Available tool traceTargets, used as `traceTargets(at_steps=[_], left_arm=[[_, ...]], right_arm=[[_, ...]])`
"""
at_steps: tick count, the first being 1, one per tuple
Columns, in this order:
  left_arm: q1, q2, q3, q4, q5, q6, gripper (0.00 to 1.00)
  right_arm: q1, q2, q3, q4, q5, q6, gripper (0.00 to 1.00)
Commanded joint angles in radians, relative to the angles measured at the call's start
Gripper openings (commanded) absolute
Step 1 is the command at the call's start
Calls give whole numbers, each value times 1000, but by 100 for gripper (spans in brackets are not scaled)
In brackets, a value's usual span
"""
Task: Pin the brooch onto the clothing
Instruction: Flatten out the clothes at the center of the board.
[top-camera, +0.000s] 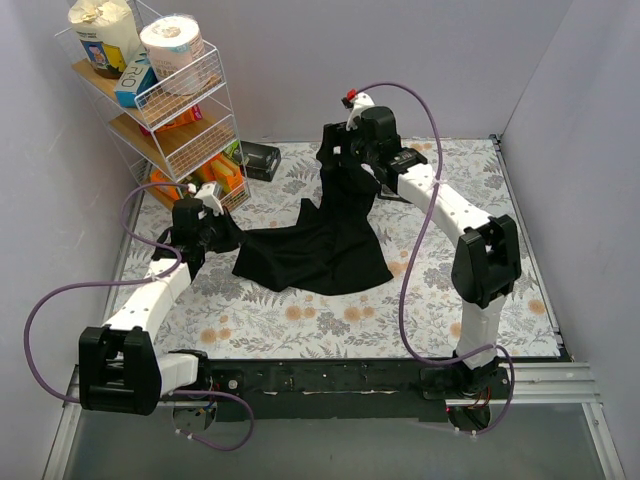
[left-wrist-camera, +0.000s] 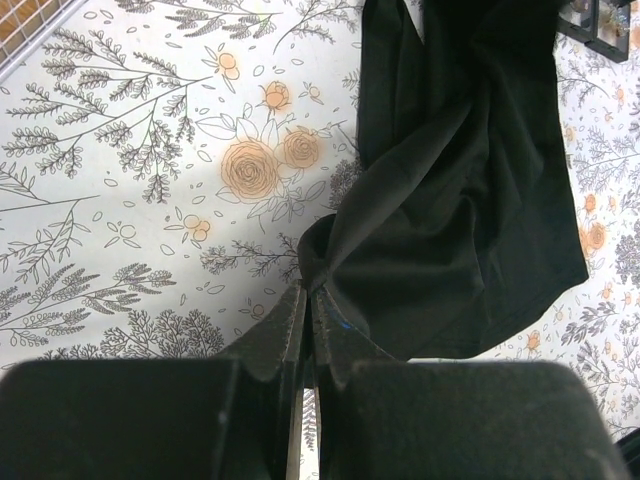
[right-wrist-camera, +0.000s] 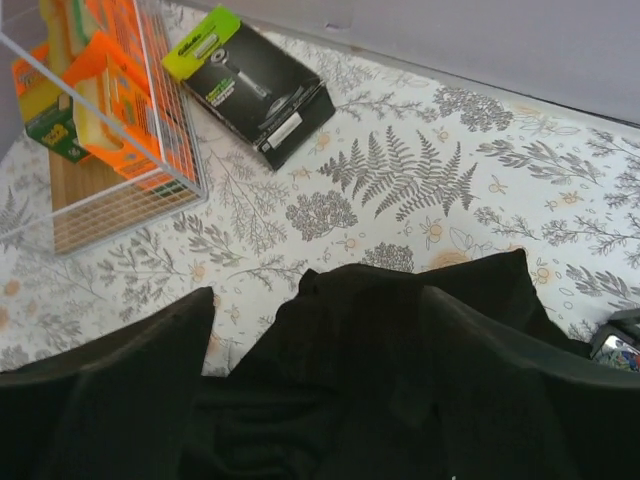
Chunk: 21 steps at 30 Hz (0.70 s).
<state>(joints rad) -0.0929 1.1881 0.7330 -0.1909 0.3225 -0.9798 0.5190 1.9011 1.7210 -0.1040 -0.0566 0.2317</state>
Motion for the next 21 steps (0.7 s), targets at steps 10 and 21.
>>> traceTargets(at_steps=[10,21], left_arm=[[5,61,31,-2,23,1,0],[5,107,36,10,72,-8,53]], right_arm=[[-1,-342,-545,-19,-19,-28,96],[-7,-473,-813,-269,207,-28,83]])
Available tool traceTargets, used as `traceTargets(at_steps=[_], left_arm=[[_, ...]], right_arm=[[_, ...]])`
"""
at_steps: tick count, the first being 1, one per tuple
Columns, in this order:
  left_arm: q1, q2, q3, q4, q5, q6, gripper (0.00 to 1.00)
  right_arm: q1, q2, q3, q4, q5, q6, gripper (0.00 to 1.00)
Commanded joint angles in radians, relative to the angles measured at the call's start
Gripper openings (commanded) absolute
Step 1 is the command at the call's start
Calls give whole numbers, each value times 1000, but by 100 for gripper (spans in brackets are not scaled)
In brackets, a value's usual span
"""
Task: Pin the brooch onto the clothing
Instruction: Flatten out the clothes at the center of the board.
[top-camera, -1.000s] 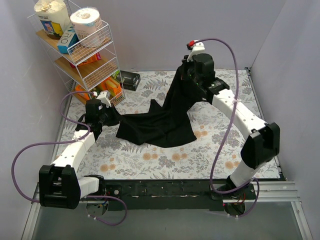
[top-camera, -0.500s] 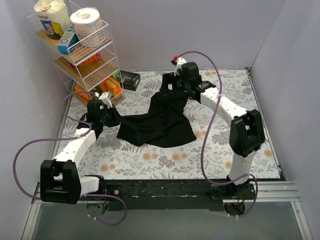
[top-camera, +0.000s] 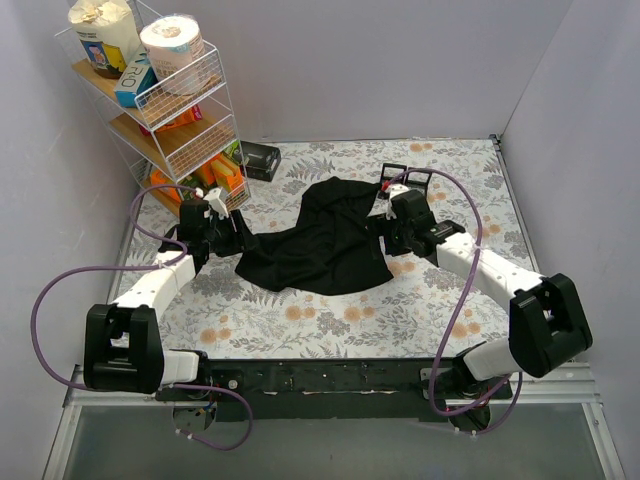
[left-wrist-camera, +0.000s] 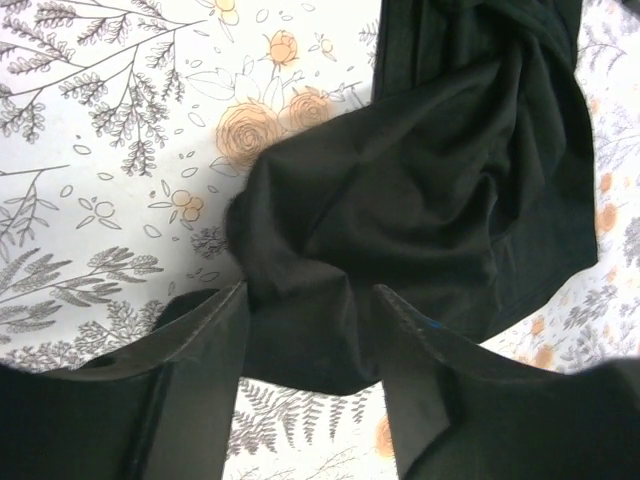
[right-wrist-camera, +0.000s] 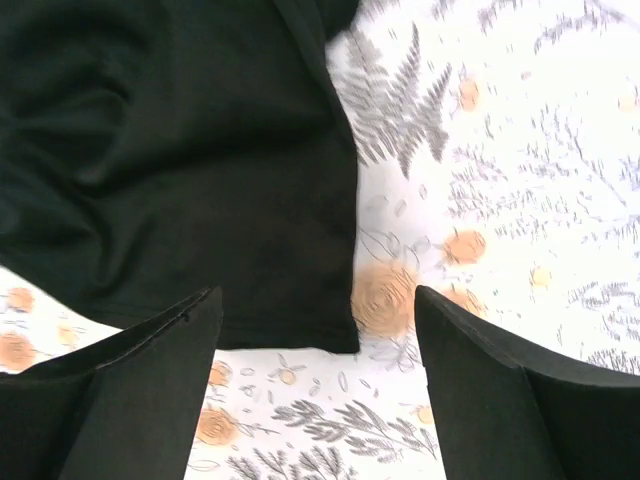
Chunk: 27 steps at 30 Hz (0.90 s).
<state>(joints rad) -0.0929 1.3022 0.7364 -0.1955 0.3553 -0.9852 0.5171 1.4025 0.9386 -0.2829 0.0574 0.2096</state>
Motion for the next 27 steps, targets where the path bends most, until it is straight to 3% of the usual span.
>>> traceTargets(at_steps=[1,2,4,17,27], left_arm=[[5,-4,32,13,31,-1,65],[5,-6,32,7,22,-1,88],[5,-14,28,5,-22,-1,98],[5,23,26,-82,-271,31,98],[-4,14,26,-82,-271,37,98]], right_arm=[[-5,27,-37,-85,90,-7,83],[-5,26,-46,-72,84,-10,82],[-5,24,-60,-58,71,-10,82],[-5,59,-147,24,70,8,66],[-5,104,-161,105,24,-9,63]])
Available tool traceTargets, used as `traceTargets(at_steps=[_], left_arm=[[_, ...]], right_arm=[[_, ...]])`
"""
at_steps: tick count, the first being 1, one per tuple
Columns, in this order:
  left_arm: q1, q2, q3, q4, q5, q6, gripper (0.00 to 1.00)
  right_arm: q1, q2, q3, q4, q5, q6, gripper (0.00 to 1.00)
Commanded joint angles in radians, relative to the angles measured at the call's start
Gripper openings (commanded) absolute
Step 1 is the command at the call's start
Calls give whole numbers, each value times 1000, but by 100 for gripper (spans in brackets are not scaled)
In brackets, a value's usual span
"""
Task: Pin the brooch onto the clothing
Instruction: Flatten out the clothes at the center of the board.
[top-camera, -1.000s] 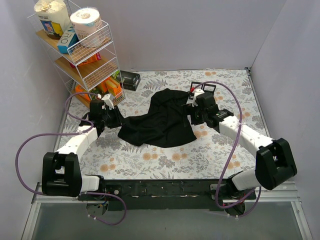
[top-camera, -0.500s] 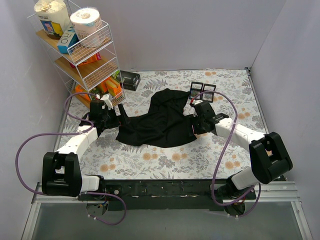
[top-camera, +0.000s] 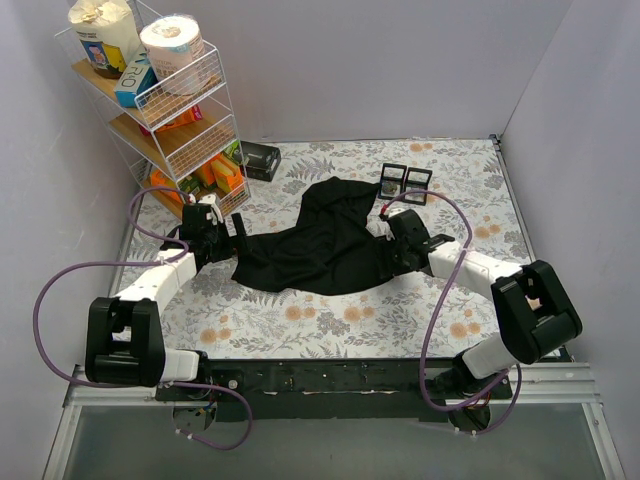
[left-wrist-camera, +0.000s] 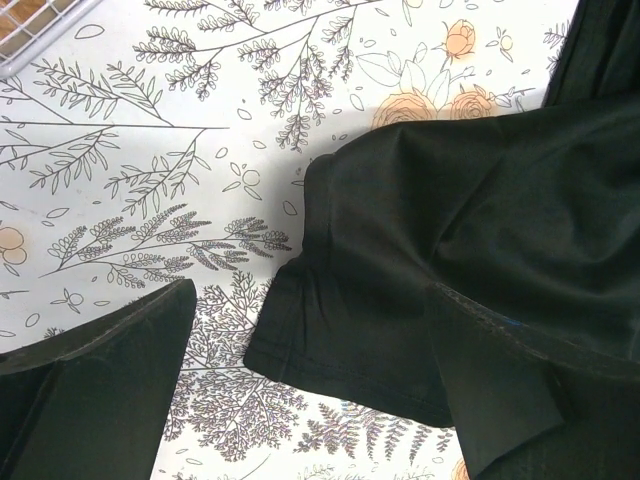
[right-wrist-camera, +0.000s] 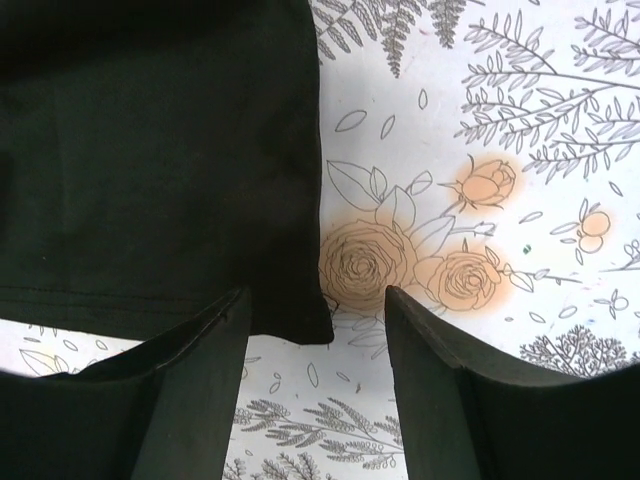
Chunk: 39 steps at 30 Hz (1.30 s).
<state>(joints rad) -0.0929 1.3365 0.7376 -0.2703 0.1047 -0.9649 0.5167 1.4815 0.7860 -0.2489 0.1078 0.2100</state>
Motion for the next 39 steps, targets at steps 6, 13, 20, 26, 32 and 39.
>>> traceTargets(at_steps=[6,13,20,26,32,39], left_arm=[[-79,-82,6,8,-16,66,98],[-153,-126,-15,33,-66,89,98],[-157,-83,2,28,100,95,98],[-185,-102,-20,65,167,3,98],[-215,-149,-69,-13,83,-145,98],[-228,-307,-207,-90,39,-354,97]], right_arm=[[-4,83,18,72,-33,5,54],[-6,106,38,82,-65,9,1],[-84,39,33,54,-34,9,1],[-191,-36,-17,36,-26,-23,1],[-260,-64,-53,46,-69,-40,1],[-274,-67,-60,68,-100,-50,1]])
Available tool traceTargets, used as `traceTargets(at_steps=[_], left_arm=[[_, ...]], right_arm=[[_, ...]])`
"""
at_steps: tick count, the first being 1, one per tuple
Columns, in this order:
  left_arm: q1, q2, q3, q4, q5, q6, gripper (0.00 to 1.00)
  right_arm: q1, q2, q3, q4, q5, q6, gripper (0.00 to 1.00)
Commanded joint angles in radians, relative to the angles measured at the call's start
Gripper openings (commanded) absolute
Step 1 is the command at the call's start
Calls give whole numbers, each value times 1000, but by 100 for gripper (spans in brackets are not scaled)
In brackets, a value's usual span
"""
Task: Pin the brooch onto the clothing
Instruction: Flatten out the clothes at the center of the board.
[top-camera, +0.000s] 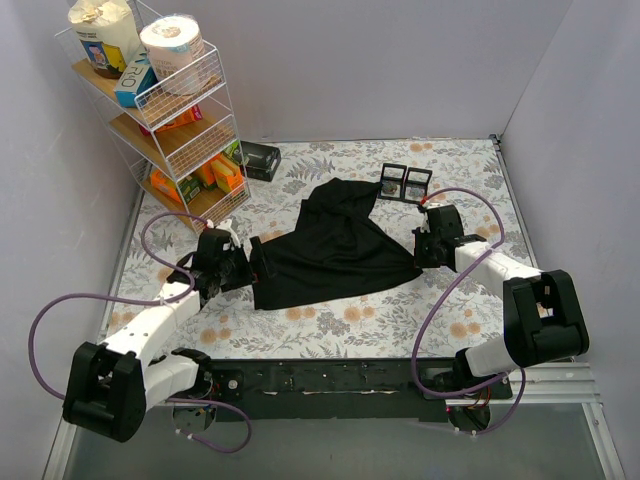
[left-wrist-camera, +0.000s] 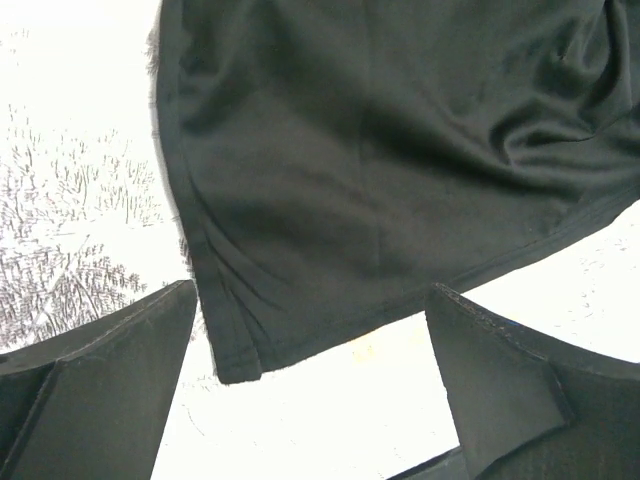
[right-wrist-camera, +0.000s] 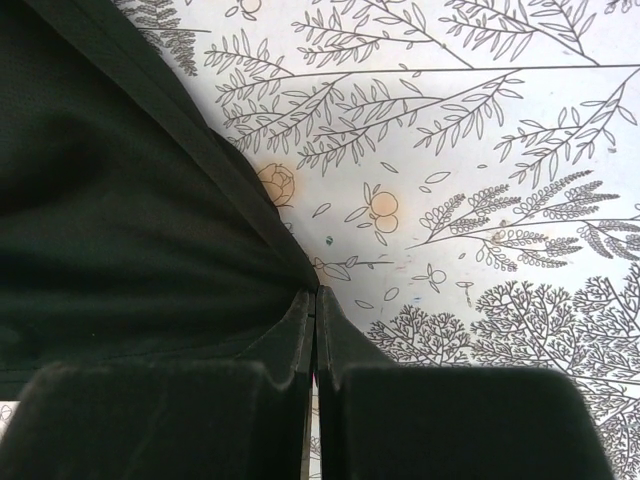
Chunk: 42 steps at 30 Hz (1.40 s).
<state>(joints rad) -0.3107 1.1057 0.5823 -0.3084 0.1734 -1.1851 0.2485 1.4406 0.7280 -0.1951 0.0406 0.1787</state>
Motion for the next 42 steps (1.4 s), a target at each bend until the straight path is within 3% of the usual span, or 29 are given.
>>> traceTargets(at_steps=[1,5,14,16,18,28,35,42], left_arm=[[-10,-81,-58,-66,-28,-142,96],[-74,-89,-58,-101,-78,-176,88],[-103,-32,-26,-187,-213,-206,69],[-108,-44,-13,-211,-268,-206,57],[-108,-40,0,-218,-288,-191,53],[-174,79,22,-251,-299,-199,52],[-186,111,19,-248,-305,-202,40],[-199,147,16,-238,-298,-199,39]], right_arm=[[-6,-28,-2,14,-33,-21,1],[-8,-34,-7,17,-60,-25,1],[-11,-46,-10,23,-80,-44,1],[-12,-54,-16,29,-87,-44,1],[-12,-62,-19,34,-93,-45,1],[-17,-81,-29,49,-130,-45,1],[-17,-95,-35,56,-143,-44,1],[-18,-95,-33,56,-150,-44,1]])
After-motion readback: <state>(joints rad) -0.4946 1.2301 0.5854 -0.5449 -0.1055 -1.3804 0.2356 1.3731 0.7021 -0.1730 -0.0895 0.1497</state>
